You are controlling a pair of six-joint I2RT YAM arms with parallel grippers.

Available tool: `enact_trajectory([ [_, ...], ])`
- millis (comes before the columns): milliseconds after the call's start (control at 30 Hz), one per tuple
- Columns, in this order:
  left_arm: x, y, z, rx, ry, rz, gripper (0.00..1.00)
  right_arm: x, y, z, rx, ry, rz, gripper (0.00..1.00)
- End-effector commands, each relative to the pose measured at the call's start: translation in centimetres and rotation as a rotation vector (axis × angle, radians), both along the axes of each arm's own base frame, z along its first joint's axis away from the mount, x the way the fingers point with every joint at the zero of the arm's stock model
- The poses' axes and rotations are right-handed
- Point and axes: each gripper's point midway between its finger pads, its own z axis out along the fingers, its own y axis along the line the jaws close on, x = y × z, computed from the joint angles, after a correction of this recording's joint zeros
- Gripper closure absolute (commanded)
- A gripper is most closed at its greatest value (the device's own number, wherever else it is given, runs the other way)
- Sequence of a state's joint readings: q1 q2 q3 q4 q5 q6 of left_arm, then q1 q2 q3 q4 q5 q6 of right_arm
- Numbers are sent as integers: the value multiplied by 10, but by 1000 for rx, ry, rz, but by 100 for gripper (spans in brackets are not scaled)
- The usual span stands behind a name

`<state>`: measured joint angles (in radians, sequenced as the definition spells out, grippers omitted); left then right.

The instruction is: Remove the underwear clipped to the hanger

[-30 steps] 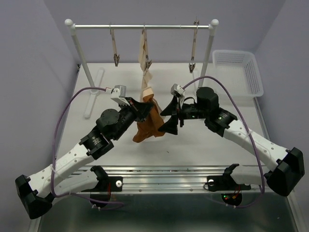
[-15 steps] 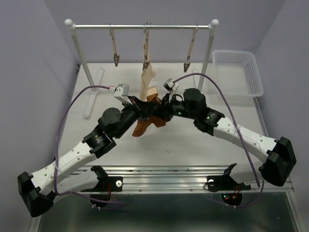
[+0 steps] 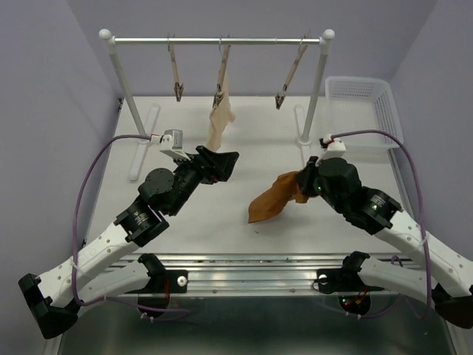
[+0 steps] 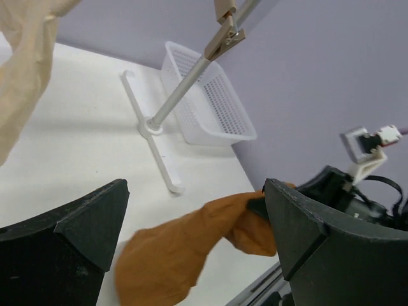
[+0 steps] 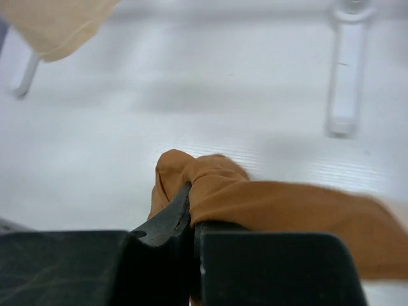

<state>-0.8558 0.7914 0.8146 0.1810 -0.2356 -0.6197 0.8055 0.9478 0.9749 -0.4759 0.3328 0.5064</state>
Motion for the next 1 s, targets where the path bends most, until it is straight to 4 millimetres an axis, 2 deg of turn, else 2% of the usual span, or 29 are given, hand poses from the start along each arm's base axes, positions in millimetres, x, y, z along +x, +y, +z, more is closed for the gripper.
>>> enact_trajectory([
  [0,10,23,11,26,-6,125,1,-5,-107,30,-108,-70,-458,99],
  [33,11,25,8,38,4,140,1,-6,-108,35,-97,-77,-459,99],
  [67,13,27,5,44,16,157,1,-3,-122,51,-105,-126,-530,99],
  [133,16,31,1,53,29,181,1,3,-139,69,-159,-184,-638,99],
  [200,17,33,0,54,29,192,1,9,-147,85,-202,-220,-703,99],
  [233,18,35,0,56,27,200,1,11,-151,105,-209,-250,-735,99],
  [267,19,36,-2,63,28,207,1,17,-155,111,-265,-267,-794,99],
  [300,20,37,-5,73,36,214,1,19,-161,130,-262,-290,-839,99],
  [400,23,43,-9,89,47,247,1,33,-176,147,-338,-300,-948,99],
  [433,24,43,-11,96,51,253,1,41,-180,156,-363,-308,-956,99],
  [467,26,45,-11,102,50,259,1,55,-177,162,-337,-308,-900,99],
  [500,26,45,-11,104,49,263,1,73,-194,171,-300,-331,-942,99],
  [600,28,48,-9,111,43,274,1,111,-204,184,-302,-365,-865,99],
  [633,28,49,-9,115,43,277,1,130,-216,174,-350,-334,-894,99],
  [667,29,50,-9,122,43,282,1,140,-220,174,-381,-325,-891,99],
  [700,30,51,-9,125,42,285,1,149,-220,188,-366,-347,-878,99],
  [733,30,52,-9,129,43,286,1,169,-227,176,-401,-315,-881,99],
  [800,30,55,-10,136,46,300,1,189,-228,179,-394,-319,-846,99],
  [833,31,57,-11,140,51,310,1,204,-237,180,-403,-319,-864,99],
  [933,32,66,-8,129,47,344,1,234,-252,180,-429,-314,-868,99],
  [967,31,68,-14,148,60,350,1,241,-257,179,-429,-316,-878,99],
])
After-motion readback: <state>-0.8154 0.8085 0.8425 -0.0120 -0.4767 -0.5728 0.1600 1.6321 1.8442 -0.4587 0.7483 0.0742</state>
